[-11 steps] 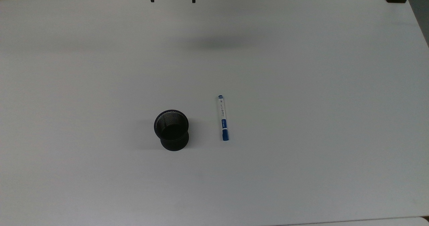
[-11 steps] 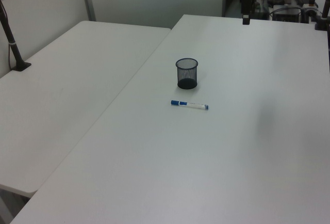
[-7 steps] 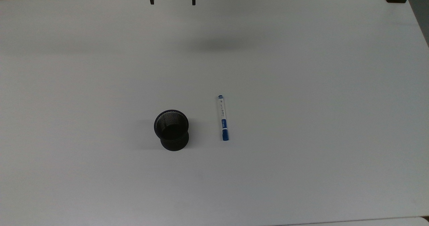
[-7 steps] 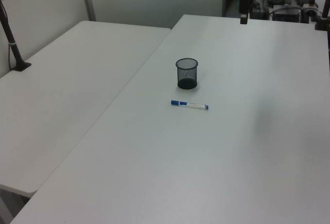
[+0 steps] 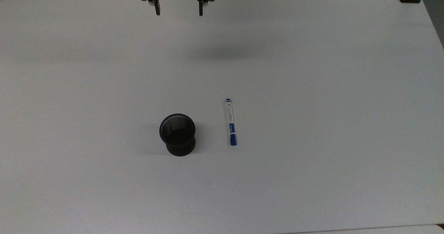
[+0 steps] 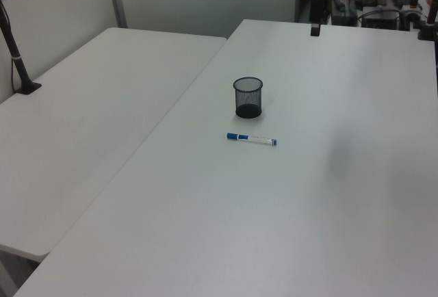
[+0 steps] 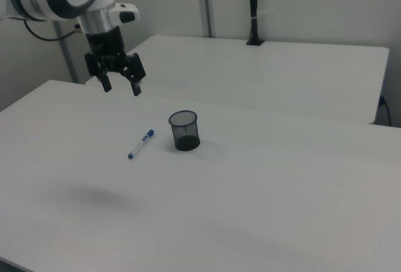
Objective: Insert the marker
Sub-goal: 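Move the gripper down toward the white blue-capped marker, then lower the open gripper over the marker and close on it, then lift the marker and carry it over the black mesh cup, then lower the marker tip-first into the cup opening, then open the gripper to release the marker into the cup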
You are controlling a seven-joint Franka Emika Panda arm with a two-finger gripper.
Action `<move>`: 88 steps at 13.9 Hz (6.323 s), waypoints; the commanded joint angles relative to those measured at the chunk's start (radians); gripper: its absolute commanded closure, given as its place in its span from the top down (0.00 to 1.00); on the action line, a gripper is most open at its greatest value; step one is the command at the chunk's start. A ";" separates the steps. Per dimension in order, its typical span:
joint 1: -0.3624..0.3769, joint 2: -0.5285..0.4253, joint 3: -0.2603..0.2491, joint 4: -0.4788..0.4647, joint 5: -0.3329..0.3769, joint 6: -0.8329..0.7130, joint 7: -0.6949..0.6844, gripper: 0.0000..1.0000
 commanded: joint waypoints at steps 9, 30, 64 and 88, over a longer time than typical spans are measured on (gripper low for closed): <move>0.098 0.234 0.006 0.014 0.011 0.277 -0.004 1.00; 0.197 0.623 -0.002 0.106 -0.337 0.760 0.640 0.43; 0.008 0.505 -0.042 0.114 -0.563 1.032 0.638 0.12; 0.102 0.315 0.050 0.134 -0.289 0.479 0.444 1.00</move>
